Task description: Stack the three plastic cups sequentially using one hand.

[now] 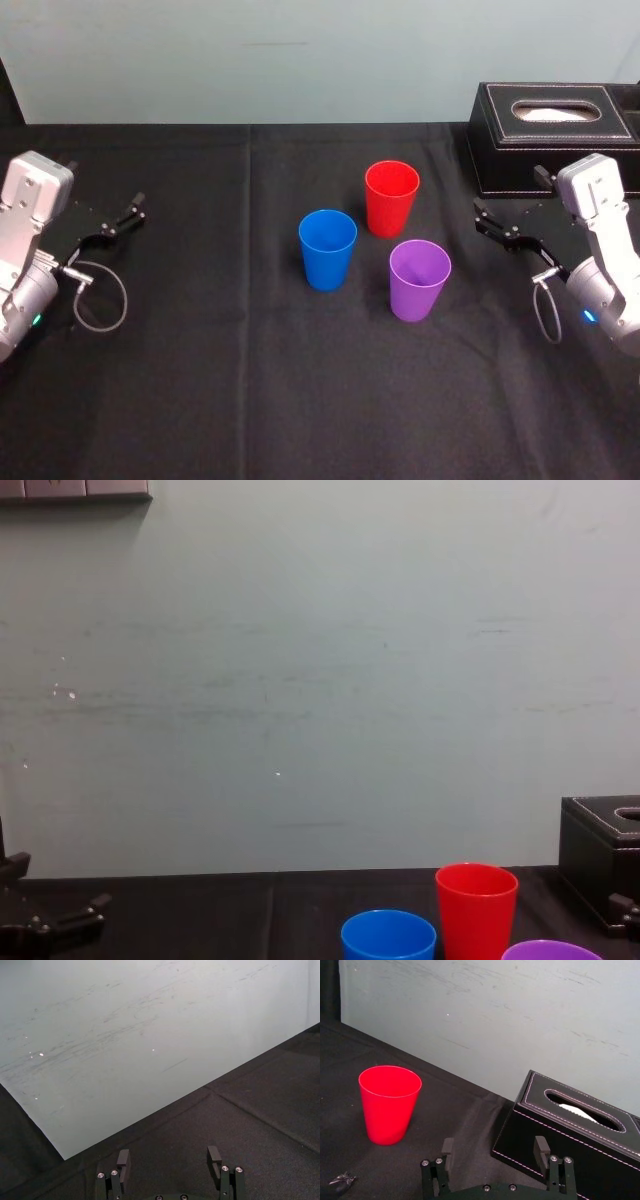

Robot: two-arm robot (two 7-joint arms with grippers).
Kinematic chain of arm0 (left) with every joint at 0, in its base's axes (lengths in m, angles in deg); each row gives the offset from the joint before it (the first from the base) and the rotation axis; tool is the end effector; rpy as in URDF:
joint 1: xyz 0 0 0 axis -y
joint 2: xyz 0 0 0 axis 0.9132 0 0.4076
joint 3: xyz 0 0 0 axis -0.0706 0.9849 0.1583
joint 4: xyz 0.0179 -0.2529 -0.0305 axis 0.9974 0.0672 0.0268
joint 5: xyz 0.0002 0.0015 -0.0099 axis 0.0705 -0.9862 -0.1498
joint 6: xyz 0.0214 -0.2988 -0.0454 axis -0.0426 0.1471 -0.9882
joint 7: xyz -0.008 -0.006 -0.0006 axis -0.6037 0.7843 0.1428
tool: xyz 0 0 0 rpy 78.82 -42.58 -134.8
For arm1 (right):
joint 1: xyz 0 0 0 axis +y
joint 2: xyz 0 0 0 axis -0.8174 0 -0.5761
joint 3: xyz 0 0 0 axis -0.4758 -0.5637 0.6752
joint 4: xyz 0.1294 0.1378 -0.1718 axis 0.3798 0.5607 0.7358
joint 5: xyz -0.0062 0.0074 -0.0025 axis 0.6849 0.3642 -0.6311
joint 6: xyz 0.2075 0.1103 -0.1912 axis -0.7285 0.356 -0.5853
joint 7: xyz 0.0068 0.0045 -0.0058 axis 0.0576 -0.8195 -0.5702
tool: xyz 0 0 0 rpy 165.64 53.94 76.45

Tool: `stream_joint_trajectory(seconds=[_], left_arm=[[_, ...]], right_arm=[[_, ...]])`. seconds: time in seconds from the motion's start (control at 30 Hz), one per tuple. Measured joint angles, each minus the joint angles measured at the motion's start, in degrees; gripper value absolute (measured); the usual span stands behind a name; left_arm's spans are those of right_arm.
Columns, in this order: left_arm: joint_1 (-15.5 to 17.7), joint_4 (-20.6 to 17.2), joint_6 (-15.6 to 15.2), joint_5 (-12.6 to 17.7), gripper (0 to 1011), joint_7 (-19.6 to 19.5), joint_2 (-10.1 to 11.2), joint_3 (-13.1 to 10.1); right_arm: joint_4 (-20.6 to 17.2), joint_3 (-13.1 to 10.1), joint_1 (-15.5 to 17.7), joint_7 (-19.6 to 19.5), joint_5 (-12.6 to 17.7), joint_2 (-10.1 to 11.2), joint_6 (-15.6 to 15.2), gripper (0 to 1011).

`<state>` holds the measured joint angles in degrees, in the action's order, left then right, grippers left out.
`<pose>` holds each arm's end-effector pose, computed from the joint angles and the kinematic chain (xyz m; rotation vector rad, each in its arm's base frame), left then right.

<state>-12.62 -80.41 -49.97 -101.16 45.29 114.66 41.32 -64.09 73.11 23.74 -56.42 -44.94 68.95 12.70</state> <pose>0.3470 0.0644 -0.2730 0.3044 -0.2851 1.2482 0.3470 -0.0644 -0.2730 -0.3042 -0.2849 -1.2479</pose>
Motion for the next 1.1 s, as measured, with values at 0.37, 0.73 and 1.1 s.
stream_joint_trajectory(seconds=[0.37, 0.73, 1.1], left_arm=[[0.0, 0.0, 0.0, 0.0, 1005, 0.0, 0.0, 0.0], [0.0, 0.0, 0.0, 0.0, 1005, 0.0, 0.0, 0.0], [0.0, 0.0, 0.0, 0.0, 1005, 0.0, 0.0, 0.0]], right_arm=[[-0.01, 0.0, 0.0, 0.0, 0.0, 0.0, 0.0, 1003], [0.0, 0.0, 0.0, 0.0, 0.0, 0.0, 0.0, 1003], [-1.85, -2.29, 2.15, 1.31, 0.47, 0.6, 1.69, 1003]])
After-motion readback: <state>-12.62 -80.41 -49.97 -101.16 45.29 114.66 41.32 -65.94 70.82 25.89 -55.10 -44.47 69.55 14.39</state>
